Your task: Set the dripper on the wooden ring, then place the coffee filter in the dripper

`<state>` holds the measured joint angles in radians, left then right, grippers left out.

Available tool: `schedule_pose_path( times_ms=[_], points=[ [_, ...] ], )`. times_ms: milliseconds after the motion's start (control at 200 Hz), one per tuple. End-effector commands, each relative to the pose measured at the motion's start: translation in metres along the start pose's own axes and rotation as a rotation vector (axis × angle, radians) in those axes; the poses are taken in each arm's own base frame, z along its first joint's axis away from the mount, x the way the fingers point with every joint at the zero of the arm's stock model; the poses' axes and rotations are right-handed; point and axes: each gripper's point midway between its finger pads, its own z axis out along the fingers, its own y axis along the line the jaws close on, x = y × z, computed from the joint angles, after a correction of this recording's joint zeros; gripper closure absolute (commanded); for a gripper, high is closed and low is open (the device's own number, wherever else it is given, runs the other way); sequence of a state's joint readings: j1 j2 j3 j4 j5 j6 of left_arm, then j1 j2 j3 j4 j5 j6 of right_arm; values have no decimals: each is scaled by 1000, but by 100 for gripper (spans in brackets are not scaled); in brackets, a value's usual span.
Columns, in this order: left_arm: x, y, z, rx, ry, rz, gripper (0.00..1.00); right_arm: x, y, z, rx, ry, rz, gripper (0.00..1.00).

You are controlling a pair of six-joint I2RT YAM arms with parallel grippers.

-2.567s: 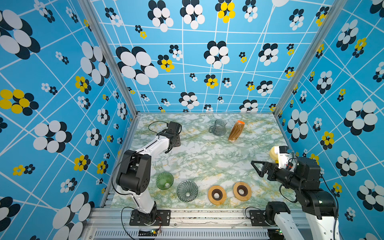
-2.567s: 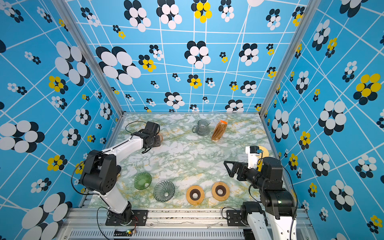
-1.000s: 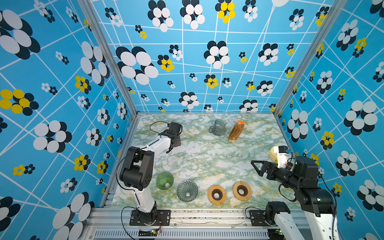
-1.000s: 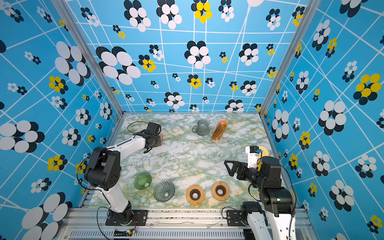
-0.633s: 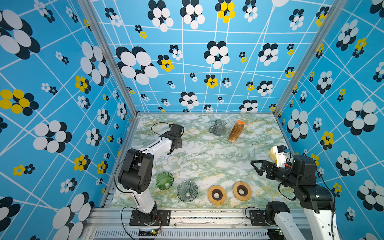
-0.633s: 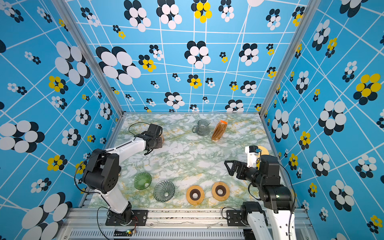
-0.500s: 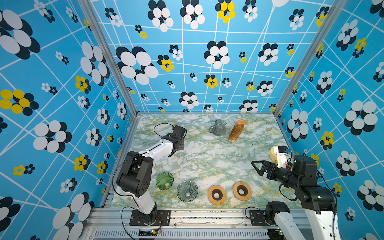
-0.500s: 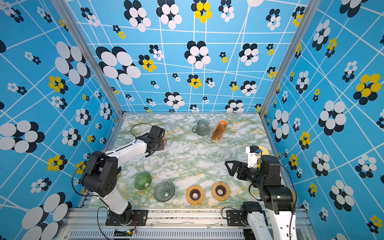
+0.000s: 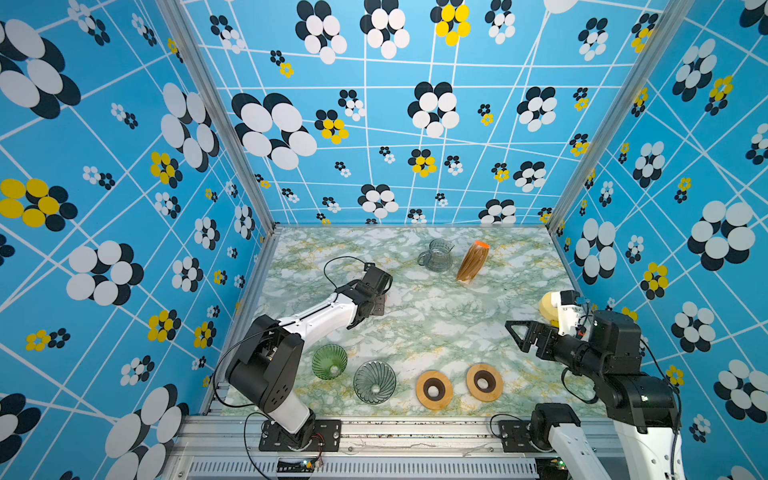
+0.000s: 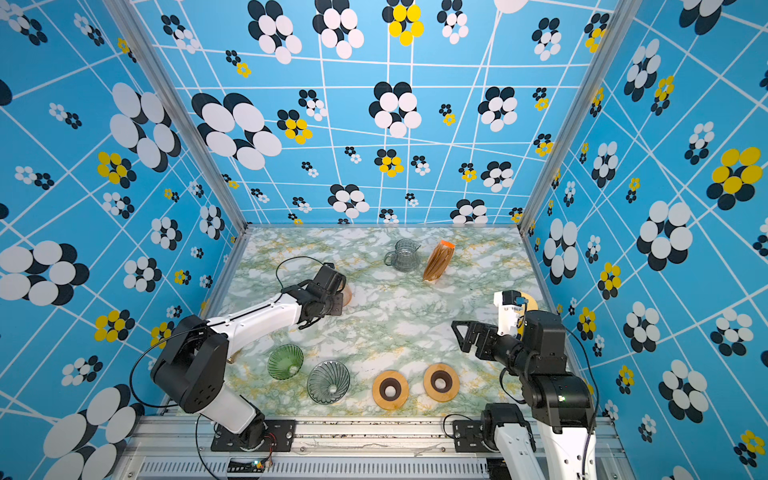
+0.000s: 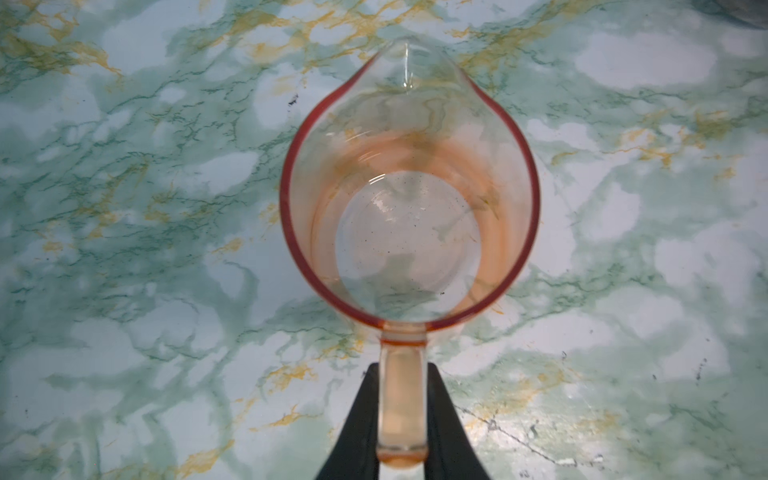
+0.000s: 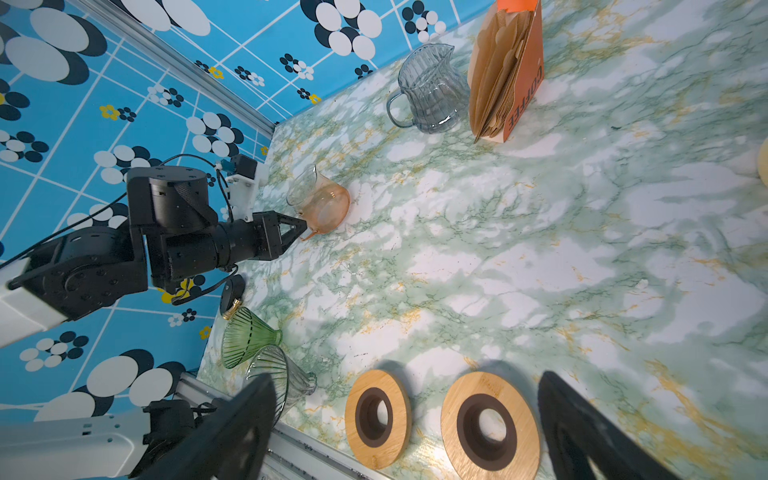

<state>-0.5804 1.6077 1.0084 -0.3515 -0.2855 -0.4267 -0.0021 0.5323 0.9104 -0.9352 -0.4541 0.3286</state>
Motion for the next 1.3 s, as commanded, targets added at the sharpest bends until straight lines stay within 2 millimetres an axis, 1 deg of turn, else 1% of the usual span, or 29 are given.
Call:
schedule_pose_path(
  times_ms=[0,280,625,815,935,1295],
  points=[
    [-6,-11,-13,23,-46,-26,85,0,0,-1,-1,-6,-12,1],
    [7,-42,-26,52,-40,34,85,2,-1,1,-2,-3,-9,1],
    [35,-61,-32,76,-12,46,85,2,-1,4,-11,-4,-3,1],
    [41,-72,-37,93,-11,54,85,3,-1,5,-13,2,1,1],
    [43,-77,-39,97,-13,61,85,3,-1,6,-14,3,3,1],
    [46,-81,-31,90,4,72,83,5,-2,7,-13,8,9,1]
  ],
)
